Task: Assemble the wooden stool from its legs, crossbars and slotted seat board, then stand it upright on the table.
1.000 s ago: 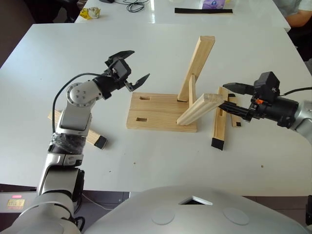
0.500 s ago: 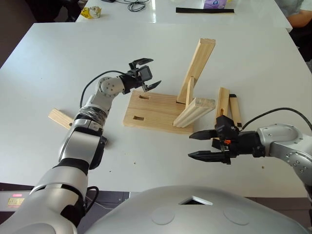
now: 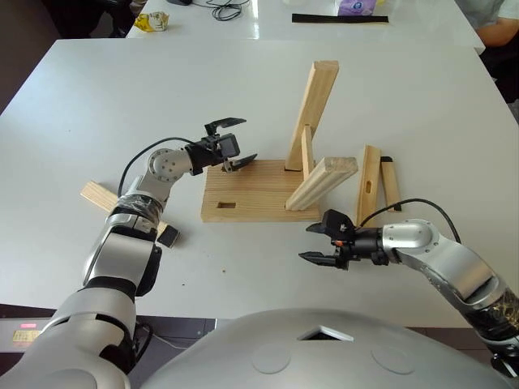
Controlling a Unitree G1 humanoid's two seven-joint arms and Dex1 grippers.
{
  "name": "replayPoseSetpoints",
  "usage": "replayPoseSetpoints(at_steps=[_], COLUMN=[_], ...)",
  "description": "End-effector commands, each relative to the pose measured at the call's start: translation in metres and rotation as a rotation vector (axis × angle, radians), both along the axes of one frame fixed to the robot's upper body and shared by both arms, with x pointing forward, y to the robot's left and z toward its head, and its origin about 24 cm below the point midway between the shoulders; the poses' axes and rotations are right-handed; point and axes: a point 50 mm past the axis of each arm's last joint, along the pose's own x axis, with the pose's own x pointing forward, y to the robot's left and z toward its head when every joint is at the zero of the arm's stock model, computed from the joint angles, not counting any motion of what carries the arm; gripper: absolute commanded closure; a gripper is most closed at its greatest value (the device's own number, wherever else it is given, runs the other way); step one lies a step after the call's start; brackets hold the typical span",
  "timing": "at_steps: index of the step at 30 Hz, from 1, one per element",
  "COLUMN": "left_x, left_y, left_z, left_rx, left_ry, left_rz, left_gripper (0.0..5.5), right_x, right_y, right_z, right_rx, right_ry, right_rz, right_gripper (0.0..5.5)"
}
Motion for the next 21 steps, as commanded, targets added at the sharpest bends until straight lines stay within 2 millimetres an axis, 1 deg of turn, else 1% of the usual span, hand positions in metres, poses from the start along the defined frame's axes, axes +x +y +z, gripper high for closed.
replayPoseSetpoints(at_steps=[1,5,13,17,21], left_x=[-0.022,-0.027,-0.029,-0.031,-0.037], left_y=[0.021,0.018,0.0,-0.011,-0.02], left_z=[-0.029,-0.029,-0.017,-0.006,0.007], left_rx=[0.073,0.032,-0.1,-0.164,-0.243], left_ry=[0.162,0.174,0.216,0.25,0.308], left_rz=[0.028,0.024,0.031,0.024,0.035], left_gripper=[1.03,1.03,1.03,1.03,1.03], right_x=[0.027,0.041,0.053,0.064,0.074], right_y=[-0.012,-0.008,0.008,0.003,-0.012], right_z=[0.003,0.01,0.01,0.005,0.0], right_rx=[-0.016,0.026,0.05,0.0,-0.062], right_ry=[-0.06,-0.1,-0.137,-0.18,-0.224], right_rz=[-0.204,-0.304,-0.384,-0.444,-0.521], right_gripper=[2.21,2.21,2.21,2.21,2.21])
